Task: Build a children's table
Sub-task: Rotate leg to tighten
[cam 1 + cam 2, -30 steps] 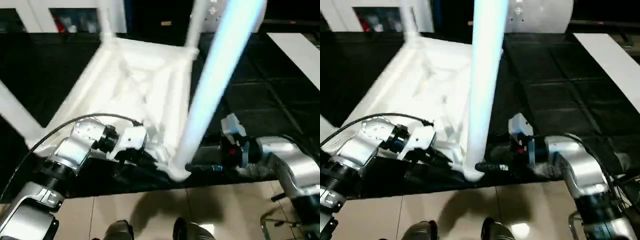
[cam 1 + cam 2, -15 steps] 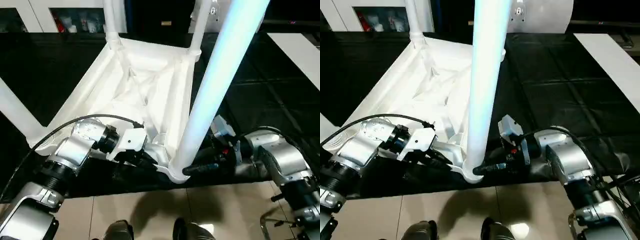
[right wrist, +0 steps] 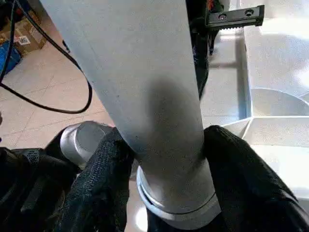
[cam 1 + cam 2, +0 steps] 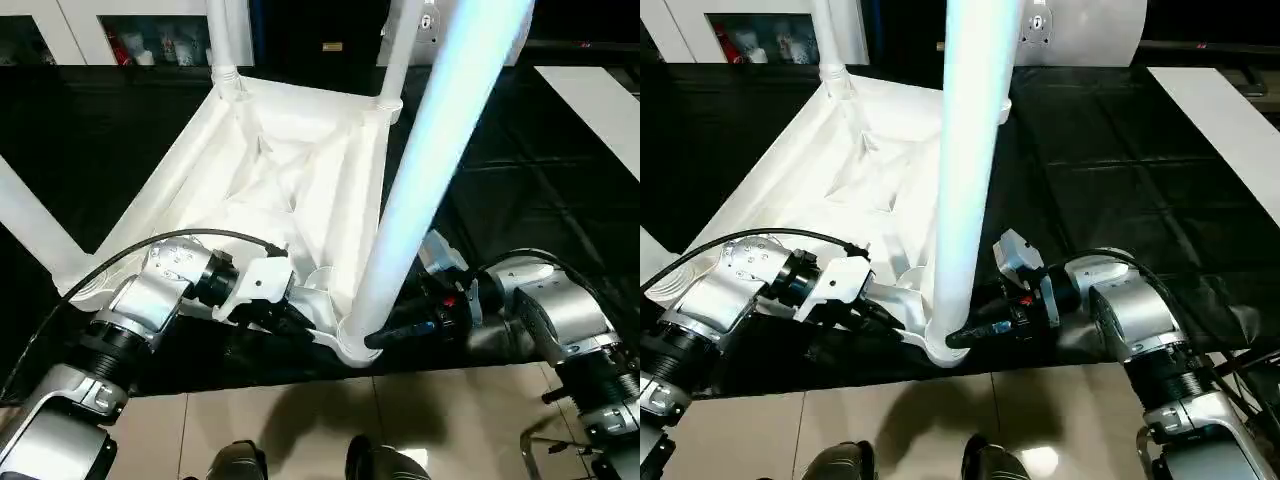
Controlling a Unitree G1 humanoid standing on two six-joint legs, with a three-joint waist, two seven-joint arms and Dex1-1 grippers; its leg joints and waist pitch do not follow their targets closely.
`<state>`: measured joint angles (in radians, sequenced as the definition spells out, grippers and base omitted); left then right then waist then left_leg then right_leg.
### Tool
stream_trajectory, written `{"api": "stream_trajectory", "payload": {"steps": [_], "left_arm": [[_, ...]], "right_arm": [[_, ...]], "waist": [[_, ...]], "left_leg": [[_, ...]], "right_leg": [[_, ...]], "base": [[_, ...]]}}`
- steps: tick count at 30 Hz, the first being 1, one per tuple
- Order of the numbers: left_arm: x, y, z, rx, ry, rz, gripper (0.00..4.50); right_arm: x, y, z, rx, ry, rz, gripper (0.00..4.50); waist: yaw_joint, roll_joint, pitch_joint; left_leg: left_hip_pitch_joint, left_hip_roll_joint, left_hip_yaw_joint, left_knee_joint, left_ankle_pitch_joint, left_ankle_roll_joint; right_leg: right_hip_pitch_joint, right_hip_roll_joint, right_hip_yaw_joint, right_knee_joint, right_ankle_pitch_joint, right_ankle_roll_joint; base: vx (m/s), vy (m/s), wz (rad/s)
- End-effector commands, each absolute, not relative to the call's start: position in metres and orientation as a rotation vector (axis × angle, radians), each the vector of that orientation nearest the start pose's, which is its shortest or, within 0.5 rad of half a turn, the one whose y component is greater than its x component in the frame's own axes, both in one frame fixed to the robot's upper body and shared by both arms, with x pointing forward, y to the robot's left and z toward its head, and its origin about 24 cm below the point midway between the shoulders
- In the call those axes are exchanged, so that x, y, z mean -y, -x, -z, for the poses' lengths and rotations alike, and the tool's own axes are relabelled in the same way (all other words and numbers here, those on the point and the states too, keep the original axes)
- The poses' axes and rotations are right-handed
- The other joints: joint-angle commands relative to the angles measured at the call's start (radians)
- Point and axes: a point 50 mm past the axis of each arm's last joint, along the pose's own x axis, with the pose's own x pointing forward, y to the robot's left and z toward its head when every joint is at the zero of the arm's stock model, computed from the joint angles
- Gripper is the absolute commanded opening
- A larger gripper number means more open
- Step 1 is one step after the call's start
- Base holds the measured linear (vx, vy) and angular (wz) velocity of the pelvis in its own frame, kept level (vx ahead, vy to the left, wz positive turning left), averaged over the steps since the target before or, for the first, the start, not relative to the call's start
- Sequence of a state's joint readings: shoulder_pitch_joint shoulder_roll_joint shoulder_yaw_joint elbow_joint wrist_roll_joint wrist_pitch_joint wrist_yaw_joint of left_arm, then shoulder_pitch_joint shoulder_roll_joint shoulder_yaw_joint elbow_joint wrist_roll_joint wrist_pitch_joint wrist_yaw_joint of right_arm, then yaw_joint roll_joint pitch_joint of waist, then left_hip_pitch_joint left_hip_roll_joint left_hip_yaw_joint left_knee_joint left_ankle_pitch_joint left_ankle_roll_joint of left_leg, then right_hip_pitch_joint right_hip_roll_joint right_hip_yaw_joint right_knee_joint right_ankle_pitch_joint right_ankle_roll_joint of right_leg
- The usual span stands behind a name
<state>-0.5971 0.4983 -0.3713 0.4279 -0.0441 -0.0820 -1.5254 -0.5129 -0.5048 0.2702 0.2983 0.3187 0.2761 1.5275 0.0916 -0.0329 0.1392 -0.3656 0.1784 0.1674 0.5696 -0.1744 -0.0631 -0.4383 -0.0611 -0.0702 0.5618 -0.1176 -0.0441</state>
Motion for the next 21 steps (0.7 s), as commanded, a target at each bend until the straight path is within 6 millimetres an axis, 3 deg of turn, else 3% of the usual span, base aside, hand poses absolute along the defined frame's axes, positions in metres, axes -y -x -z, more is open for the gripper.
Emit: {"api": "stream_trajectory", "payload": {"steps": [1,4,8,10,12,13,14,17,18,21], "left_arm": [[-0.129,-0.291,-0.078,-0.353,-0.644,1.792,0.0],[-0.125,-0.293,-0.08,-0.338,-0.58,1.742,0.0],[-0.119,-0.298,-0.082,-0.33,-0.539,1.653,0.0],[-0.109,-0.307,-0.085,-0.316,-0.478,1.533,0.0],[-0.103,-0.311,-0.087,-0.306,-0.428,1.479,0.0],[-0.099,-0.313,-0.088,-0.299,-0.414,1.446,0.0],[-0.099,-0.313,-0.088,-0.299,-0.414,1.446,0.0],[-0.084,-0.323,-0.092,-0.29,-0.375,1.308,0.0],[-0.084,-0.323,-0.092,-0.29,-0.375,1.308,0.0],[-0.079,-0.33,-0.095,-0.284,-0.366,1.23,0.0]], "right_arm": [[0.142,-0.281,-0.09,-0.362,0.113,-1.747,2.01],[0.142,-0.277,-0.09,-0.35,0.065,-1.724,1.99],[0.139,-0.274,-0.088,-0.321,0.002,-1.642,1.99],[0.133,-0.274,-0.081,-0.286,-0.04,-1.507,1.99],[0.129,-0.275,-0.078,-0.266,-0.047,-1.427,1.99],[0.126,-0.277,-0.076,-0.255,-0.054,-1.367,1.99],[0.126,-0.277,-0.076,-0.255,-0.054,-1.367,1.99],[0.109,-0.283,-0.073,-0.239,-0.078,-1.141,1.98],[0.109,-0.283,-0.073,-0.239,-0.078,-1.141,1.96],[0.1,-0.288,-0.073,-0.245,-0.092,-1.005,1.95]], "waist": [[-0.005,0.0,-0.083],[-0.004,0.003,-0.08],[-0.001,-0.001,-0.079],[-0.006,-0.003,-0.072],[-0.01,-0.007,-0.067],[-0.02,-0.009,-0.063],[-0.02,-0.009,-0.063],[-0.046,-0.01,-0.059],[-0.053,-0.008,-0.058],[-0.061,-0.006,-0.059]], "left_leg": [[0.008,0.049,-0.002,-0.054,-0.134,0.104],[0.007,0.049,-0.002,-0.055,-0.135,0.103],[0.008,0.049,-0.003,-0.056,-0.139,0.103],[0.006,0.047,-0.004,-0.059,-0.166,0.085],[0.009,0.037,-0.007,-0.059,-0.202,0.067],[0.004,0.033,-0.011,-0.063,-0.205,0.051],[0.004,0.033,-0.011,-0.063,-0.205,0.051],[0.004,0.022,-0.015,-0.062,-0.24,0.044],[0.007,0.021,-0.015,-0.062,-0.247,0.042],[0.005,0.019,-0.02,-0.062,-0.256,0.045]], "right_leg": [[0.072,-0.076,0.047,-0.046,-0.313,-0.197],[0.072,-0.076,0.048,-0.047,-0.317,-0.197],[0.072,-0.077,0.048,-0.049,-0.335,-0.189],[0.069,-0.076,0.047,-0.059,-0.405,-0.164],[0.068,-0.081,0.043,-0.077,-0.533,-0.122],[0.07,-0.079,0.038,-0.087,-0.621,-0.075],[0.07,-0.079,0.038,-0.087,-0.621,-0.075],[0.064,-0.077,0.029,-0.105,-0.71,-0.023],[0.057,-0.074,0.027,-0.112,-0.73,-0.012],[0.062,-0.077,0.02,-0.119,-0.745,0.005]], "base": [[0.0,0.0,0.0],[0.0,0.0,0.0],[0.0,0.0,0.0],[0.0,0.0,0.0],[0.0,0.0,0.0],[0.0,0.0,0.0],[0.0,0.0,0.0],[0.0,0.0,0.0],[0.0,0.0,0.0],[0.0,0.0,0.0]]}}
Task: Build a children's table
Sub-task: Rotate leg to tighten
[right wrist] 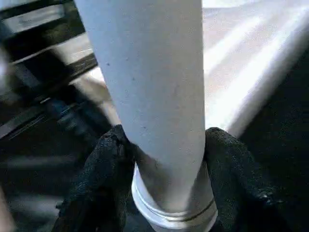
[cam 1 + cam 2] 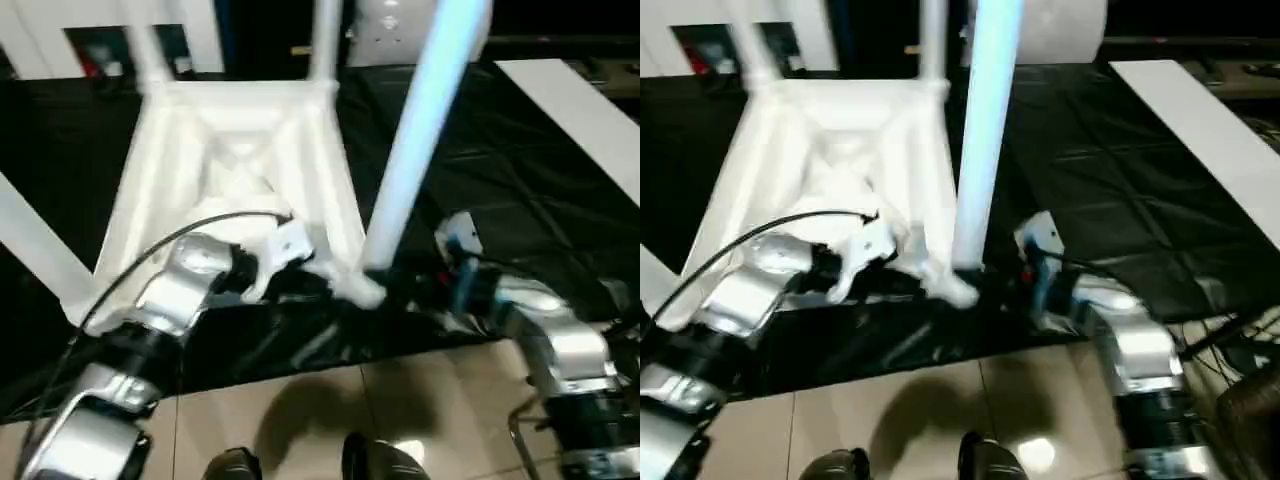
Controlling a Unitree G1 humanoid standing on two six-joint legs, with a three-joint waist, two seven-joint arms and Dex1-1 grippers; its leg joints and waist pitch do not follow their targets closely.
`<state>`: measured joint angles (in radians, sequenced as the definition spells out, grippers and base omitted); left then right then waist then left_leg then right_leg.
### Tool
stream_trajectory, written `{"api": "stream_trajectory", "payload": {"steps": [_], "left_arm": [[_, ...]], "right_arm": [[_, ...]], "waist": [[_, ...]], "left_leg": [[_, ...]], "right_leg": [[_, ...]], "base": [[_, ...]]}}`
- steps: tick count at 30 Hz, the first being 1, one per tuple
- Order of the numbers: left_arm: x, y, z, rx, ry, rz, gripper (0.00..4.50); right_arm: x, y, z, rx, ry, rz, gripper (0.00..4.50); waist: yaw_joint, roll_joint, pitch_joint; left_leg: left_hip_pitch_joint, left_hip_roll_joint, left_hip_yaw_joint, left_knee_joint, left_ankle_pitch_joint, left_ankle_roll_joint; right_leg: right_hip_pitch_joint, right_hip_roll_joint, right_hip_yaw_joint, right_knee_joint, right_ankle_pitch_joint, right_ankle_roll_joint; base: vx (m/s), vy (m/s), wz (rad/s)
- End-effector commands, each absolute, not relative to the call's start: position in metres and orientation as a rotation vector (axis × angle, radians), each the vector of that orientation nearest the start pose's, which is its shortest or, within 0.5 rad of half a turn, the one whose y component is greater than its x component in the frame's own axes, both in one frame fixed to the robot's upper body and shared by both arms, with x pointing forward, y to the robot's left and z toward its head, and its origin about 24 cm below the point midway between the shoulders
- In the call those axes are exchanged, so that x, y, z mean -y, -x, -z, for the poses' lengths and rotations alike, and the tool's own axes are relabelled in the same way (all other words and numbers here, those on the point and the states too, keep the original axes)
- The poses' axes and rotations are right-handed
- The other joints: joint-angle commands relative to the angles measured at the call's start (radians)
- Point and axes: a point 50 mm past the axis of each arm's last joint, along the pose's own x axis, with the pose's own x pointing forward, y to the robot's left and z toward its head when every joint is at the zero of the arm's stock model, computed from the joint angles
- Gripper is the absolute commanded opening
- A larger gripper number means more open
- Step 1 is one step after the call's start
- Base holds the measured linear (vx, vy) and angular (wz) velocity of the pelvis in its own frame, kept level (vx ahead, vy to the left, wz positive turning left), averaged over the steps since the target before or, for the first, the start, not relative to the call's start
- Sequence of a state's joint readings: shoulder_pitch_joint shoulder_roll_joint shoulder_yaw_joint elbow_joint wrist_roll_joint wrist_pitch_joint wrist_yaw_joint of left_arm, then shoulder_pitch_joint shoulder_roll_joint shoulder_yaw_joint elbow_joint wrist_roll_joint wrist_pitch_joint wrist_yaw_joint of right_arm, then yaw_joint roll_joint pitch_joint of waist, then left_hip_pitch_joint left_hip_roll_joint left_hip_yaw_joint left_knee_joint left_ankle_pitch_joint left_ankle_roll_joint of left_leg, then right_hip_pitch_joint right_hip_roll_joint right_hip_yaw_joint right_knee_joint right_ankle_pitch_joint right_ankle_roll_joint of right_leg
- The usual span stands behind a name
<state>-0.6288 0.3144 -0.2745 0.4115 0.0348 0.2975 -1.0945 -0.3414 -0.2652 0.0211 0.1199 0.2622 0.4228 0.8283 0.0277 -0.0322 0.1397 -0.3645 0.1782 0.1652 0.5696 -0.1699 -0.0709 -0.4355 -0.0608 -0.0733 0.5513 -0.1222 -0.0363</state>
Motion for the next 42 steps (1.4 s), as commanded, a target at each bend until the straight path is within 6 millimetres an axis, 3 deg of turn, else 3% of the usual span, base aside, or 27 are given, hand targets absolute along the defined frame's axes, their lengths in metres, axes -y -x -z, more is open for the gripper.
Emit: {"api": "stream_trajectory", "payload": {"steps": [1,2,4,6,9,10,12,17,19,23,24,25,26,28,29,31,33,35,37,42], "left_arm": [[-0.077,-0.333,-0.096,-0.274,-0.372,1.183,0.0],[-0.075,-0.335,-0.097,-0.267,-0.378,1.153,0.0],[-0.072,-0.337,-0.099,-0.26,-0.383,1.124,0.0],[-0.071,-0.338,-0.1,-0.246,-0.401,1.104,0.0],[-0.074,-0.339,-0.099,-0.244,-0.442,1.105,0.0],[-0.077,-0.339,-0.098,-0.24,-0.46,1.112,0.0],[-0.08,-0.338,-0.097,-0.237,-0.477,1.119,0.0],[-0.09,-0.336,-0.094,-0.233,-0.499,1.137,0.0],[-0.097,-0.336,-0.092,-0.232,-0.504,1.113,0.0],[-0.101,-0.335,-0.092,-0.211,-0.484,1.101,0.0],[-0.102,-0.334,-0.094,-0.195,-0.461,1.104,0.44],[-0.102,-0.331,-0.097,-0.169,-0.401,1.107,0.55],[-0.102,-0.33,-0.098,-0.163,-0.386,1.107,0.55],[-0.104,-0.325,-0.1,-0.146,-0.337,1.12,0.61],[-0.105,-0.322,-0.101,-0.138,-0.32,1.12,0.9],[-0.107,-0.318,-0.103,-0.121,-0.299,1.107,1.0],[-0.108,-0.31,-0.105,-0.096,-0.272,1.091,1.02],[-0.109,-0.303,-0.106,-0.081,-0.246,1.082,1.37],[-0.112,-0.292,-0.105,-0.086,-0.221,1.063,1.42],[-0.122,-0.269,-0.098,-0.117,-0.199,1.03,1.81]], "right_arm": [[0.096,-0.293,-0.072,-0.25,-0.095,-0.897,1.95],[0.093,-0.297,-0.072,-0.258,-0.108,-0.815,1.94],[0.089,-0.301,-0.072,-0.262,-0.124,-0.701,1.92],[0.085,-0.303,-0.074,-0.26,-0.123,-0.605,1.92],[0.085,-0.3,-0.075,-0.242,-0.115,-0.572,1.92],[0.09,-0.3,-0.074,-0.231,-0.089,-0.55,2.47],[0.095,-0.3,-0.073,-0.227,-0.082,-0.516,2.61],[0.108,-0.298,-0.071,-0.211,-0.063,-0.483,3.04],[0.12,-0.293,-0.079,-0.146,-0.079,-0.532,3.11],[0.133,-0.282,-0.083,-0.117,-0.041,-0.639,3.44],[0.139,-0.277,-0.085,-0.111,-0.045,-0.68,3.52],[0.147,-0.272,-0.09,-0.095,-0.045,-0.729,3.65],[0.148,-0.271,-0.091,-0.09,-0.046,-0.741,3.78],[0.153,-0.267,-0.098,-0.07,-0.047,-0.805,3.86],[0.154,-0.265,-0.101,-0.06,-0.049,-0.833,3.97],[0.156,-0.263,-0.107,-0.043,-0.058,-0.873,4.2],[0.157,-0.263,-0.114,-0.022,-0.081,-0.911,4.27],[0.155,-0.263,-0.121,-0.014,-0.124,-0.962,4.45],[0.15,-0.263,-0.13,0.018,-0.172,-1.015,4.5],[0.141,-0.266,-0.139,0.06,-0.205,-1.062,4.5]], "waist": [[-0.001,-0.007,-0.06],[-0.004,-0.012,-0.061],[-0.01,-0.005,-0.063],[-0.015,-0.001,-0.062],[-0.016,-0.005,-0.064],[-0.015,-0.002,-0.064],[-0.013,-0.003,-0.064],[-0.008,-0.002,-0.064],[-0.004,-0.009,-0.067],[0.002,-0.01,-0.067],[0.004,-0.013,-0.065],[0.005,-0.01,-0.065],[0.007,-0.015,-0.066],[0.01,-0.003,-0.072],[0.01,-0.005,-0.073],[0.009,-0.005,-0.072],[0.01,-0.005,-0.074],[0.009,-0.002,-0.072],[0.009,0.002,-0.07],[0.008,0.002,-0.062]], "left_leg": [[0.007,0.023,-0.018,-0.066,-0.265,0.057],[0.005,0.025,-0.018,-0.068,-0.261,0.056],[0.002,0.029,-0.022,-0.074,-0.257,0.045],[0.011,0.032,-0.02,-0.073,-0.287,0.051],[0.009,0.032,-0.016,-0.076,-0.277,0.064],[0.009,0.034,-0.015,-0.076,-0.264,0.069],[0.006,0.034,-0.012,-0.076,-0.247,0.076],[0.008,0.033,-0.008,-0.075,-0.243,0.075],[0.005,0.034,-0.006,-0.073,-0.209,0.085],[-0.001,0.035,-0.005,-0.072,-0.189,0.106],[-0.001,0.034,-0.005,-0.072,-0.19,0.112],[-0.003,0.032,-0.004,-0.072,-0.198,0.116],[-0.006,0.029,-0.002,-0.068,-0.185,0.121],[-0.005,0.034,-0.003,-0.067,-0.169,0.123],[-0.004,0.038,-0.003,-0.066,-0.152,0.128],[-0.005,0.042,-0.003,-0.066,-0.143,0.139],[-0.004,0.041,-0.002,-0.065,-0.139,0.144],[-0.002,0.046,-0.003,-0.065,-0.14,0.143],[-0.001,0.047,-0.004,-0.066,-0.159,0.135],[0.002,0.041,-0.002,-0.069,-0.204,0.108]], "right_leg": [[0.055,-0.075,0.022,-0.109,-0.711,-0.009],[0.056,-0.074,0.023,-0.106,-0.692,-0.014],[0.058,-0.076,0.024,-0.098,-0.637,-0.036],[0.051,-0.077,0.029,-0.099,-0.602,-0.051],[0.052,-0.077,0.039,-0.09,-0.543,-0.067],[0.052,-0.077,0.043,-0.085,-0.51,-0.078],[0.055,-0.077,0.046,-0.08,-0.471,-0.09],[0.055,-0.077,0.049,-0.08,-0.483,-0.09],[0.06,-0.077,0.05,-0.073,-0.444,-0.091],[0.065,-0.076,0.049,-0.07,-0.423,-0.094],[0.064,-0.075,0.048,-0.072,-0.44,-0.087],[0.068,-0.078,0.047,-0.077,-0.471,-0.082],[0.069,-0.077,0.047,-0.076,-0.482,-0.075],[0.067,-0.078,0.046,-0.077,-0.465,-0.096],[0.065,-0.071,0.045,-0.07,-0.413,-0.111],[0.066,-0.07,0.044,-0.062,-0.361,-0.136],[0.066,-0.069,0.044,-0.059,-0.335,-0.15],[0.067,-0.07,0.045,-0.056,-0.316,-0.174],[0.065,-0.07,0.045,-0.058,-0.342,-0.172],[0.056,-0.066,0.043,-0.077,-0.463,-0.118]], "base": [[0.0,0.0,0.0],[0.0,0.0,0.0],[0.0,0.0,0.0],[0.0,0.0,0.0],[0.0,0.0,0.0],[0.0,0.0,0.0],[0.0,0.0,0.0],[0.0,0.0,0.0],[0.0,0.0,0.0],[0.0,0.0,0.0],[0.0,0.0,0.0],[0.0,0.0,0.0],[0.0,0.0,0.0],[0.0,0.0,0.0],[0.0,0.0,0.0],[0.0,0.0,0.0],[0.0,0.0,0.0],[0.0,0.0,0.0],[0.0,0.0,0.0],[0.0,0.0,0.0]]}}
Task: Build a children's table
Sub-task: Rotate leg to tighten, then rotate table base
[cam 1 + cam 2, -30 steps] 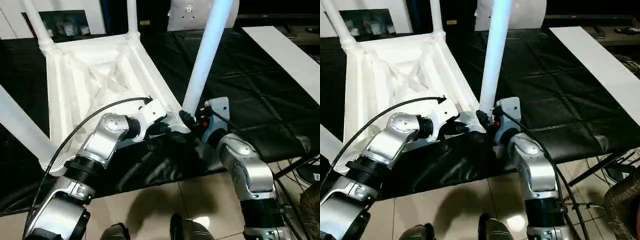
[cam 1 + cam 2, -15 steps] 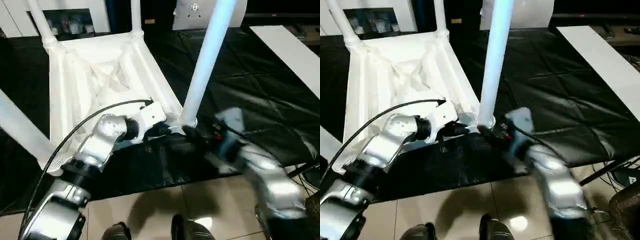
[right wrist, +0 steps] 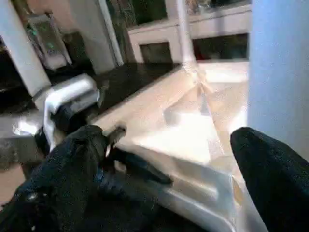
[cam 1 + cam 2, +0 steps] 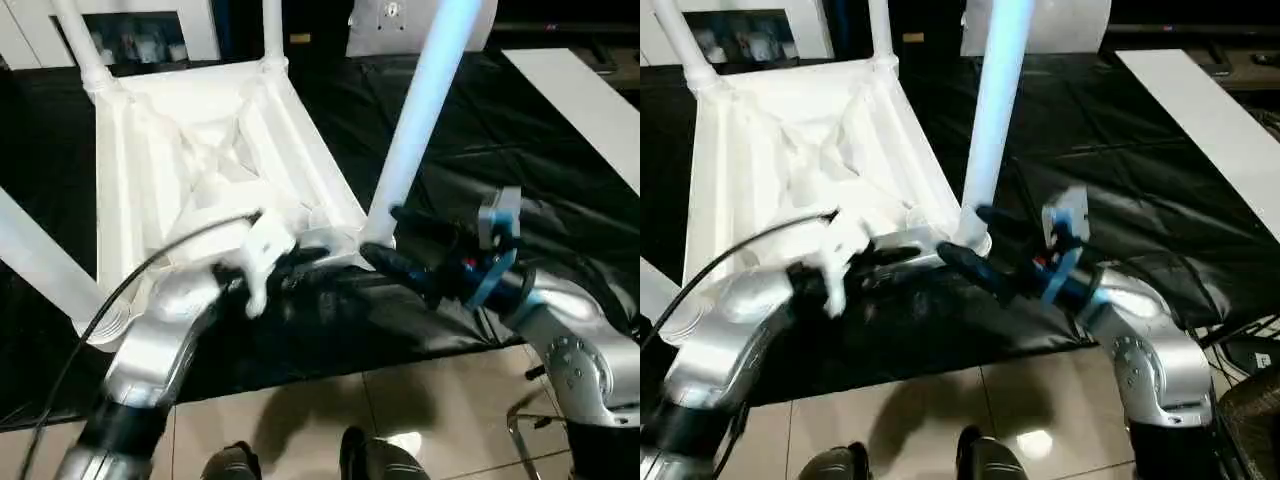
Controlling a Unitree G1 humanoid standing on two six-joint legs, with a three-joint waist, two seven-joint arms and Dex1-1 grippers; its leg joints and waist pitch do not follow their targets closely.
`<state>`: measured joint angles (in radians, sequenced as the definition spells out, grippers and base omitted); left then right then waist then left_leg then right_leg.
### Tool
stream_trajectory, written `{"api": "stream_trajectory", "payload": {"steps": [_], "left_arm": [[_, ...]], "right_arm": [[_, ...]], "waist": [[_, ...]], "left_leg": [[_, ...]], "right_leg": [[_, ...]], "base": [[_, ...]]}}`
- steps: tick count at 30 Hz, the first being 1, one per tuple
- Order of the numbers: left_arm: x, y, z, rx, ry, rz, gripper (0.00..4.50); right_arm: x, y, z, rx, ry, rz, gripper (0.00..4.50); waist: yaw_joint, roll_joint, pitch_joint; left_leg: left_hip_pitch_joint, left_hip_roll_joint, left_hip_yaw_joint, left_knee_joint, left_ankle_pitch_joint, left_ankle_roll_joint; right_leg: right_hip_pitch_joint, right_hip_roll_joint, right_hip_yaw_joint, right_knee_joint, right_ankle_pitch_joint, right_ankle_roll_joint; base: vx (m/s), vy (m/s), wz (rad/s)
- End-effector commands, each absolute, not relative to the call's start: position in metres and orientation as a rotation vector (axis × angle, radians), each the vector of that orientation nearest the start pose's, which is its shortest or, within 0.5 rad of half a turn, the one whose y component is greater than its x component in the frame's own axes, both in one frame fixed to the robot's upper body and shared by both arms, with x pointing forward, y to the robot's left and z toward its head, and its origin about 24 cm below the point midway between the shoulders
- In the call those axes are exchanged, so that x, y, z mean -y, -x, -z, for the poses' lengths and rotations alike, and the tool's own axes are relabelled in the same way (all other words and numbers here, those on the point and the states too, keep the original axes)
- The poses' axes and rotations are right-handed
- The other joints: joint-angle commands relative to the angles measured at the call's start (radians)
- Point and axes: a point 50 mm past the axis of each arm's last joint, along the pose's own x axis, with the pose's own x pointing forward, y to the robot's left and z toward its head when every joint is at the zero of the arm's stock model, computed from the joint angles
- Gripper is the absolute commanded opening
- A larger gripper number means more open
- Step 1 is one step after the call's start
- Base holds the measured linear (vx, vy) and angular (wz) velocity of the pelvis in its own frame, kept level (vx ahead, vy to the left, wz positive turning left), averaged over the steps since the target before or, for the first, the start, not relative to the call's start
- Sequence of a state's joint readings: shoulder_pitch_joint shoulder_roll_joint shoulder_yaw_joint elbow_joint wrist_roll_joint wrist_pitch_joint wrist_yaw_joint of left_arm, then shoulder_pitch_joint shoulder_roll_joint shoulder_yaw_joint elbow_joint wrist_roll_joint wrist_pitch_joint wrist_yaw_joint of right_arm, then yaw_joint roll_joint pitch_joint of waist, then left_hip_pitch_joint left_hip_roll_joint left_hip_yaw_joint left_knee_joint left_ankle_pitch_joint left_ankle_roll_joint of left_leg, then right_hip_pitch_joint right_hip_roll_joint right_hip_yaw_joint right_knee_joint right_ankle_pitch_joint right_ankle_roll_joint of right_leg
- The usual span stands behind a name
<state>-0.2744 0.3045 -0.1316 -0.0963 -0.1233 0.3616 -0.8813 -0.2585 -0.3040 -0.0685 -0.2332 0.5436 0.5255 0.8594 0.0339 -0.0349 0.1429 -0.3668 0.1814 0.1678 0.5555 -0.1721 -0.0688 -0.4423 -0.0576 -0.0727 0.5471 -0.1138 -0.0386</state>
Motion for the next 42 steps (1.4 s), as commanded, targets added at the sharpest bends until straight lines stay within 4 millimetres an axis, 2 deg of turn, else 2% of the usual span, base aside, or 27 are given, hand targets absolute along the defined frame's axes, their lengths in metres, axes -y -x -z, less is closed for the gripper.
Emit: {"api": "stream_trajectory", "payload": {"steps": [1,2,3,4,5,6,8,9,11,15,17,19,20,21,22,23,24,26,27,29,31,33,34,39,40,41,42], "left_arm": [[-0.13,-0.254,-0.091,-0.173,-0.229,0.986,1.84],[-0.133,-0.249,-0.088,-0.192,-0.246,0.96,1.86],[-0.134,-0.246,-0.087,-0.203,-0.255,0.944,2.0],[-0.136,-0.241,-0.086,-0.209,-0.254,0.913,2.14],[-0.136,-0.238,-0.085,-0.212,-0.251,0.893,2.14],[-0.136,-0.237,-0.084,-0.212,-0.248,0.889,2.23],[-0.138,-0.227,-0.082,-0.206,-0.212,0.854,2.33],[-0.139,-0.222,-0.08,-0.206,-0.193,0.834,2.43],[-0.142,-0.214,-0.079,-0.205,-0.17,0.804,2.62],[-0.15,-0.2,-0.081,-0.205,-0.131,0.768,2.85],[-0.157,-0.183,-0.076,-0.237,-0.151,0.799,3.04],[-0.162,-0.174,-0.073,-0.284,-0.159,0.823,3.1],[-0.162,-0.173,-0.073,-0.29,-0.161,0.827,3.17],[-0.166,-0.169,-0.072,-0.314,-0.169,0.844,3.28],[-0.177,-0.161,-0.072,-0.359,-0.193,0.868,3.28],[-0.177,-0.161,-0.072,-0.359,-0.193,0.868,3.4],[-0.191,-0.158,-0.075,-0.389,-0.22,0.85,3.47],[-0.208,-0.158,-0.078,-0.407,-0.243,0.796,3.66],[-0.213,-0.158,-0.079,-0.409,-0.251,0.776,3.66],[-0.232,-0.161,-0.084,-0.416,-0.258,0.712,3.84],[-0.254,-0.163,-0.091,-0.419,-0.286,0.655,4.03],[-0.261,-0.164,-0.093,-0.42,-0.296,0.643,4.23],[-0.271,-0.165,-0.098,-0.418,-0.318,0.627,4.32],[-0.287,-0.178,-0.113,-0.344,-0.329,0.571,4.47],[-0.286,-0.187,-0.119,-0.283,-0.303,0.571,4.47],[-0.286,-0.187,-0.119,-0.283,-0.303,0.571,4.47],[-0.279,-0.193,-0.122,-0.241,-0.272,0.598,4.47]], "right_arm": [[0.138,-0.276,-0.14,0.076,-0.189,-1.01,4.5],[0.138,-0.28,-0.14,0.081,-0.179,-0.984,4.5],[0.138,-0.283,-0.139,0.083,-0.172,-0.969,4.5],[0.138,-0.287,-0.139,0.085,-0.168,-0.939,4.5],[0.139,-0.289,-0.139,0.086,-0.165,-0.918,4.5],[0.139,-0.29,-0.139,0.089,-0.162,-0.908,4.5],[0.142,-0.299,-0.137,0.079,-0.142,-0.828,4.5],[0.144,-0.304,-0.135,0.069,-0.132,-0.784,4.5],[0.149,-0.312,-0.132,0.049,-0.125,-0.704,4.5],[0.164,-0.324,-0.131,0.055,-0.116,-0.592,4.5],[0.183,-0.334,-0.134,0.084,-0.082,-0.461,4.5],[0.194,-0.338,-0.135,0.093,-0.073,-0.4,4.5],[0.195,-0.338,-0.135,0.092,-0.071,-0.394,4.5],[0.199,-0.339,-0.134,0.09,-0.061,-0.373,4.5],[0.206,-0.339,-0.131,0.072,-0.036,-0.358,4.5],[0.206,-0.339,-0.131,0.072,-0.036,-0.358,4.5],[0.208,-0.337,-0.125,0.049,-0.02,-0.354,4.5],[0.204,-0.332,-0.119,0.036,-0.011,-0.374,4.5],[0.203,-0.331,-0.117,0.034,-0.009,-0.383,4.5],[0.194,-0.324,-0.111,0.021,-0.021,-0.446,4.5],[0.181,-0.311,-0.101,-0.025,-0.024,-0.545,4.5],[0.176,-0.306,-0.098,-0.038,-0.018,-0.58,4.5],[0.17,-0.299,-0.092,-0.07,-0.015,-0.635,4.5],[0.157,-0.286,-0.079,-0.147,0.012,-0.731,4.5],[0.151,-0.283,-0.073,-0.177,0.029,-0.751,4.5],[0.151,-0.283,-0.073,-0.177,0.029,-0.751,4.5],[0.147,-0.281,-0.07,-0.193,0.033,-0.76,4.5]], "waist": [[-0.002,0.003,-0.065],[-0.005,0.002,-0.065],[-0.006,0.008,-0.062],[-0.006,0.008,-0.062],[-0.004,0.012,-0.062],[-0.005,0.01,-0.062],[-0.004,0.013,-0.06],[-0.005,0.012,-0.059],[-0.006,0.012,-0.058],[-0.004,0.013,-0.056],[-0.007,0.013,-0.057],[-0.005,0.01,-0.059],[-0.004,0.012,-0.058],[-0.004,0.009,-0.058],[-0.004,0.009,-0.06],[-0.004,0.009,-0.06],[-0.007,0.008,-0.06],[-0.01,0.008,-0.058],[-0.009,0.009,-0.058],[-0.009,0.009,-0.059],[-0.006,0.012,-0.061],[-0.004,0.014,-0.061],[-0.003,0.015,-0.062],[-0.002,0.018,-0.057],[0.002,0.02,-0.055],[0.002,0.02,-0.055],[0.003,0.017,-0.056]], "left_leg": [[-0.002,0.04,-0.009,-0.058,-0.204,0.091],[-0.005,0.041,-0.013,-0.061,-0.209,0.084],[0.006,0.041,-0.009,-0.059,-0.227,0.078],[0.009,0.039,-0.007,-0.057,-0.231,0.077],[0.009,0.039,-0.008,-0.058,-0.231,0.072],[0.006,0.039,-0.009,-0.059,-0.235,0.07],[0.011,0.039,-0.01,-0.06,-0.265,0.063],[0.008,0.039,-0.01,-0.061,-0.271,0.06],[0.01,0.037,-0.011,-0.061,-0.294,0.054],[0.018,0.035,-0.011,-0.058,-0.334,0.049],[0.009,0.035,-0.016,-0.062,-0.338,0.047],[0.02,0.035,-0.01,-0.058,-0.339,0.048],[0.021,0.033,-0.007,-0.057,-0.338,0.05],[0.019,0.033,-0.007,-0.059,-0.334,0.052],[0.009,0.033,-0.01,-0.062,-0.317,0.059],[0.009,0.033,-0.01,-0.062,-0.317,0.059],[0.008,0.033,-0.008,-0.061,-0.306,0.064],[0.005,0.027,-0.005,-0.059,-0.292,0.072],[0.009,0.028,-0.004,-0.058,-0.294,0.073],[0.009,0.028,-0.003,-0.057,-0.283,0.076],[0.01,0.03,-0.004,-0.059,-0.256,0.087],[0.01,0.032,-0.004,-0.061,-0.25,0.093],[0.012,0.037,-0.005,-0.063,-0.24,0.094],[0.018,0.039,-0.006,-0.066,-0.284,0.078],[0.022,0.038,-0.007,-0.066,-0.304,0.065],[0.022,0.038,-0.007,-0.066,-0.304,0.065],[0.023,0.038,-0.008,-0.066,-0.311,0.057]], "right_leg": [[0.067,-0.071,0.042,-0.068,-0.482,-0.111],[0.069,-0.071,0.04,-0.065,-0.494,-0.107],[0.057,-0.069,0.042,-0.075,-0.534,-0.093],[0.057,-0.069,0.044,-0.079,-0.542,-0.089],[0.057,-0.069,0.044,-0.078,-0.536,-0.089],[0.058,-0.067,0.043,-0.077,-0.534,-0.088],[0.054,-0.066,0.042,-0.082,-0.554,-0.08],[0.056,-0.066,0.041,-0.083,-0.559,-0.079],[0.054,-0.064,0.039,-0.086,-0.58,-0.069],[0.047,-0.061,0.038,-0.09,-0.597,-0.057],[0.054,-0.062,0.035,-0.086,-0.591,-0.05],[0.045,-0.059,0.04,-0.085,-0.581,-0.049],[0.043,-0.055,0.041,-0.085,-0.569,-0.049],[0.045,-0.055,0.041,-0.084,-0.562,-0.047],[0.055,-0.058,0.041,-0.076,-0.536,-0.05],[0.055,-0.058,0.041,-0.076,-0.536,-0.05],[0.054,-0.057,0.042,-0.075,-0.522,-0.052],[0.055,-0.056,0.042,-0.076,-0.529,-0.051],[0.052,-0.056,0.042,-0.079,-0.535,-0.049],[0.052,-0.053,0.042,-0.077,-0.522,-0.052],[0.054,-0.05,0.043,-0.071,-0.474,-0.063],[0.056,-0.05,0.043,-0.069,-0.457,-0.066],[0.056,-0.052,0.045,-0.064,-0.435,-0.081],[0.054,-0.054,0.046,-0.067,-0.46,-0.096],[0.052,-0.057,0.046,-0.07,-0.491,-0.093],[0.052,-0.057,0.046,-0.07,-0.491,-0.093],[0.053,-0.059,0.047,-0.07,-0.5,-0.091]], "base": [[0.0,0.0,0.0],[0.0,0.0,0.0],[0.0,0.0,0.0],[0.0,0.0,0.0],[0.0,0.0,0.0],[0.0,0.0,0.0],[0.0,0.0,0.0],[0.0,0.0,0.0],[0.0,0.0,0.0],[0.0,0.0,0.0],[0.0,0.0,0.0],[0.0,0.0,0.0],[0.0,0.0,0.0],[0.0,0.0,0.0],[0.0,0.0,0.0],[0.0,0.0,0.0],[0.0,0.0,0.0],[0.0,0.0,0.0],[0.0,0.0,0.0],[0.0,0.0,0.0],[0.0,0.0,0.0],[0.0,0.0,0.0],[0.0,0.0,0.0],[0.0,0.0,0.0],[0.0,0.0,0.0],[0.0,0.0,0.0],[0.0,0.0,0.0]]}}
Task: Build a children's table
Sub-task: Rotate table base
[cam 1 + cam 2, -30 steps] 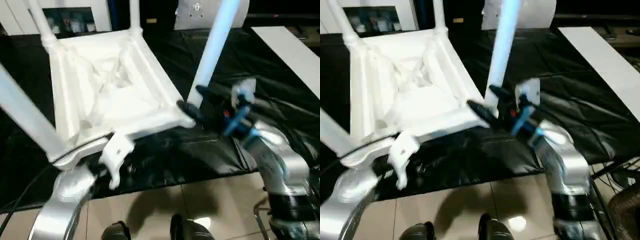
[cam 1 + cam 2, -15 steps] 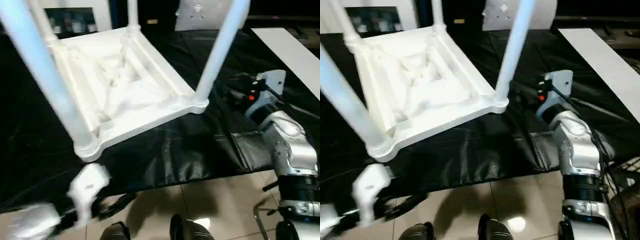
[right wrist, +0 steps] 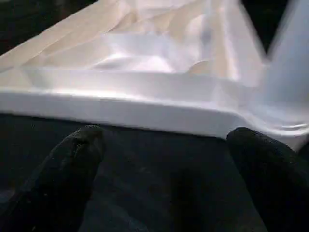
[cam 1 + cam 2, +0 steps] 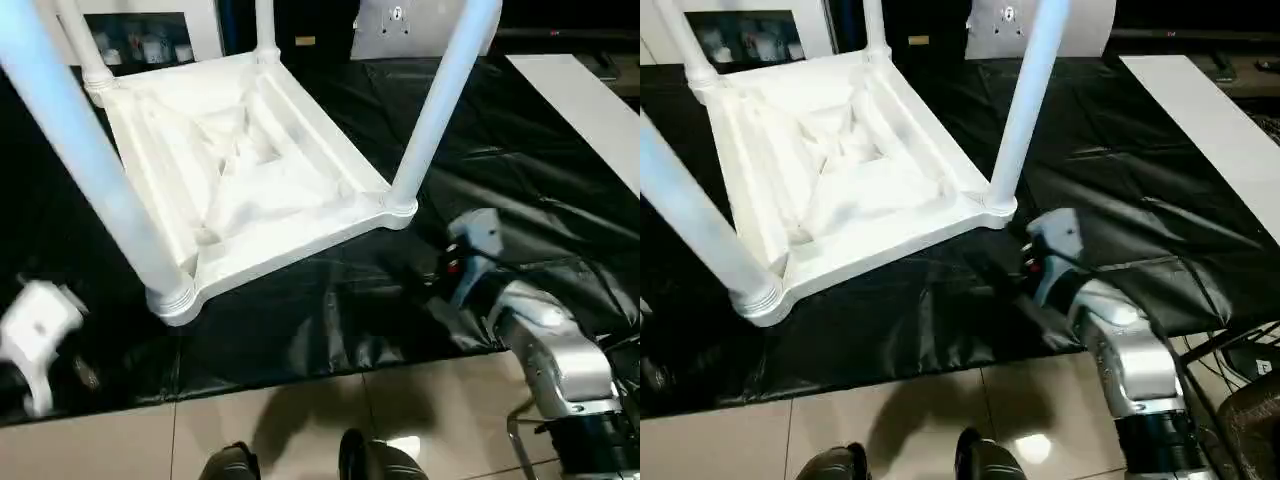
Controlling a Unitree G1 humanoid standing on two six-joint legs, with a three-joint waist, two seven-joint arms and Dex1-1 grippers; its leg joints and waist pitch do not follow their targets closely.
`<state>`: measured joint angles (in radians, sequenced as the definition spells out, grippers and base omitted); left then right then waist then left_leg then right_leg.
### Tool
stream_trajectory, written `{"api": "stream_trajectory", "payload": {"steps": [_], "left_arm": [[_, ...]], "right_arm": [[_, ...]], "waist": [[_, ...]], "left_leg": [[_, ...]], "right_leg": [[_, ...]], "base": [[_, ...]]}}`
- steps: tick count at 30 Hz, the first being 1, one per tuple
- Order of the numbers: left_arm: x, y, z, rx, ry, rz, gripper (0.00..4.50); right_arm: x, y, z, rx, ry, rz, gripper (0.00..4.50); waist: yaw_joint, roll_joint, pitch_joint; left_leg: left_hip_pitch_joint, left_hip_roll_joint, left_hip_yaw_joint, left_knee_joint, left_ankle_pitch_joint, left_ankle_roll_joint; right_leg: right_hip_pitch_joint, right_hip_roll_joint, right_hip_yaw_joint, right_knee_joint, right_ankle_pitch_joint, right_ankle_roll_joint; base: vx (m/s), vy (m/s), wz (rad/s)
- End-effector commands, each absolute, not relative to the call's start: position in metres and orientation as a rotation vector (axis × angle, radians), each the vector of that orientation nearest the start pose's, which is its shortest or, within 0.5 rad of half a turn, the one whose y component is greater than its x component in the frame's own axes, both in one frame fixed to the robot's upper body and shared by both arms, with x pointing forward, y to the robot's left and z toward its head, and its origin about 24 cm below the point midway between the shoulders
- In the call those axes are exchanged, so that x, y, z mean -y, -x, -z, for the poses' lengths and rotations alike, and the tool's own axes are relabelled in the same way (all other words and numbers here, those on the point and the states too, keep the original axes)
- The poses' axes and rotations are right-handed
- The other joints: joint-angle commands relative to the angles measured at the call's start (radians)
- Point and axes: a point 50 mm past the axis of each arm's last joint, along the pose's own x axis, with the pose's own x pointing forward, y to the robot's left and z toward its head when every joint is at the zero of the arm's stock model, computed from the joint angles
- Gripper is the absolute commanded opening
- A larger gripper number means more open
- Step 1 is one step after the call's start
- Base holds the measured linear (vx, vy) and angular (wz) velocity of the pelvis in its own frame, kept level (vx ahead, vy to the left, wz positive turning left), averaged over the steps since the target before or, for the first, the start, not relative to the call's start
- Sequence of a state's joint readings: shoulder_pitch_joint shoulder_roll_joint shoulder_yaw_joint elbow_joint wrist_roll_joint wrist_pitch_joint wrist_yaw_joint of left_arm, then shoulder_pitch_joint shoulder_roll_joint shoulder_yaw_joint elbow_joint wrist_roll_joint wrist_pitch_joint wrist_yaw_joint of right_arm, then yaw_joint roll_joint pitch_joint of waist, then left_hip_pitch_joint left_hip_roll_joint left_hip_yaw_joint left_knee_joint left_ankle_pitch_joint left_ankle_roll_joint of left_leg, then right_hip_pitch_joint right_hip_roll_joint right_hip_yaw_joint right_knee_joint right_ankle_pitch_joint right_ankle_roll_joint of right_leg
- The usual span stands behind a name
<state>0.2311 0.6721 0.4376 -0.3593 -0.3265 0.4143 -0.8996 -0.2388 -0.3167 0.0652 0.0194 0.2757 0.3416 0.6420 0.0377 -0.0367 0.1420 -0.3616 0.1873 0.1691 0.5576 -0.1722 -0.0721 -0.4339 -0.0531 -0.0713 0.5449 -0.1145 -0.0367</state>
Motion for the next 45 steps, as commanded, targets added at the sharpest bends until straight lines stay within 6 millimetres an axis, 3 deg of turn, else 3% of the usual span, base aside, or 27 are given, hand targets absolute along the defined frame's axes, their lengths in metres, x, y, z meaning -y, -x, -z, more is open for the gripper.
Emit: {"api": "stream_trajectory", "payload": {"steps": [1,5,6,8,11,13,14,17,18,20,24,29,34,36,37,45], "left_arm": [[-0.274,-0.196,-0.124,-0.216,-0.253,0.613,4.47],[-0.259,-0.207,-0.125,-0.151,-0.202,0.658,4.47],[-0.236,-0.217,-0.123,-0.101,-0.146,0.717,4.47],[-0.223,-0.22,-0.121,-0.082,-0.104,0.762,4.47],[-0.197,-0.222,-0.118,-0.07,-0.033,0.869,4.47],[-0.177,-0.22,-0.115,-0.075,0.009,0.957,4.47],[-0.168,-0.219,-0.114,-0.076,0.022,0.993,4.47],[-0.151,-0.216,-0.113,-0.076,0.055,1.064,4.47],[-0.143,-0.216,-0.113,-0.071,0.063,1.084,4.47],[-0.125,-0.218,-0.115,-0.053,0.093,1.135,4.47],[-0.108,-0.221,-0.116,-0.035,0.107,1.179,4.47],[-0.086,-0.23,-0.121,0.006,0.125,1.22,4.47],[-0.064,-0.232,-0.124,0.027,0.145,1.271,4.47],[-0.059,-0.232,-0.124,0.033,0.15,1.278,4.47],[-0.055,-0.232,-0.125,0.037,0.155,1.284,4.47],[-0.044,-0.234,-0.125,0.05,0.16,1.302,4.47]], "right_arm": [[0.145,-0.28,-0.068,-0.2,0.037,-0.759,4.5],[0.14,-0.28,-0.063,-0.222,0.057,-0.737,4.5],[0.134,-0.284,-0.057,-0.24,0.087,-0.696,4.5],[0.13,-0.289,-0.054,-0.245,0.097,-0.656,4.5],[0.125,-0.301,-0.049,-0.248,0.102,-0.571,4.5],[0.122,-0.309,-0.046,-0.256,0.104,-0.524,4.5],[0.122,-0.312,-0.045,-0.258,0.108,-0.51,4.5],[0.12,-0.317,-0.043,-0.267,0.117,-0.493,4.5],[0.119,-0.319,-0.044,-0.265,0.117,-0.488,4.5],[0.116,-0.324,-0.046,-0.248,0.116,-0.483,4.5],[0.113,-0.329,-0.049,-0.234,0.113,-0.488,4.5],[0.11,-0.332,-0.051,-0.22,0.11,-0.495,4.5],[0.096,-0.331,-0.052,-0.207,0.089,-0.569,4.5],[0.091,-0.33,-0.051,-0.205,0.084,-0.591,4.5],[0.087,-0.33,-0.051,-0.204,0.082,-0.603,4.5],[0.078,-0.335,-0.054,-0.193,0.077,-0.628,4.5]], "waist": [[0.001,0.02,-0.056],[-0.003,0.016,-0.061],[-0.005,0.02,-0.061],[-0.004,0.019,-0.061],[-0.004,0.012,-0.064],[-0.005,0.015,-0.066],[-0.006,0.011,-0.067],[-0.008,0.01,-0.067],[-0.011,0.004,-0.069],[-0.013,0.005,-0.069],[-0.017,0.004,-0.071],[-0.03,0.002,-0.075],[-0.038,0.004,-0.076],[-0.039,0.004,-0.075],[-0.039,0.009,-0.074],[-0.045,0.006,-0.074]], "left_leg": [[0.017,0.034,-0.01,-0.069,-0.31,0.053],[0.011,0.034,-0.01,-0.067,-0.289,0.046],[0.013,0.035,-0.008,-0.066,-0.276,0.044],[0.014,0.031,-0.005,-0.06,-0.282,0.037],[0.016,0.028,-0.005,-0.057,-0.287,0.031],[0.012,0.03,-0.007,-0.057,-0.271,0.028],[0.01,0.029,-0.005,-0.056,-0.268,0.03],[0.007,0.027,-0.004,-0.055,-0.266,0.031],[0.006,0.026,-0.004,-0.054,-0.258,0.031],[0.004,0.025,-0.003,-0.052,-0.25,0.034],[0.001,0.024,-0.004,-0.048,-0.233,0.039],[-0.008,0.023,-0.004,-0.046,-0.201,0.053],[-0.008,0.024,-0.002,-0.042,-0.192,0.065],[-0.008,0.024,-0.002,-0.042,-0.197,0.065],[-0.007,0.024,-0.003,-0.042,-0.204,0.064],[-0.006,0.024,-0.004,-0.042,-0.221,0.062]], "right_leg": [[0.046,-0.066,0.046,-0.066,-0.498,-0.096],[0.051,-0.066,0.049,-0.055,-0.437,-0.115],[0.048,-0.066,0.052,-0.055,-0.429,-0.116],[0.047,-0.068,0.052,-0.058,-0.441,-0.121],[0.045,-0.069,0.052,-0.056,-0.471,-0.117],[0.049,-0.067,0.052,-0.049,-0.443,-0.113],[0.05,-0.065,0.051,-0.049,-0.436,-0.111],[0.053,-0.063,0.051,-0.047,-0.429,-0.106],[0.055,-0.063,0.051,-0.046,-0.429,-0.102],[0.055,-0.065,0.051,-0.048,-0.439,-0.091],[0.057,-0.063,0.048,-0.047,-0.432,-0.083],[0.064,-0.062,0.046,-0.041,-0.372,-0.105],[0.065,-0.062,0.045,-0.043,-0.361,-0.121],[0.066,-0.062,0.044,-0.042,-0.365,-0.123],[0.065,-0.063,0.043,-0.044,-0.374,-0.124],[0.065,-0.064,0.042,-0.048,-0.401,-0.123]], "base": [[0.0,0.0,0.0],[0.0,0.0,0.0],[0.0,0.0,0.0],[0.0,0.0,0.0],[0.0,0.0,0.0],[0.0,0.0,0.0],[0.0,0.0,0.0],[0.0,0.0,0.0],[0.0,0.0,0.0],[0.0,0.0,0.0],[0.0,0.0,0.0],[0.0,0.0,0.0],[0.0,0.0,0.0],[0.0,0.0,0.0],[0.0,0.0,0.0],[0.0,0.0,0.0]]}}
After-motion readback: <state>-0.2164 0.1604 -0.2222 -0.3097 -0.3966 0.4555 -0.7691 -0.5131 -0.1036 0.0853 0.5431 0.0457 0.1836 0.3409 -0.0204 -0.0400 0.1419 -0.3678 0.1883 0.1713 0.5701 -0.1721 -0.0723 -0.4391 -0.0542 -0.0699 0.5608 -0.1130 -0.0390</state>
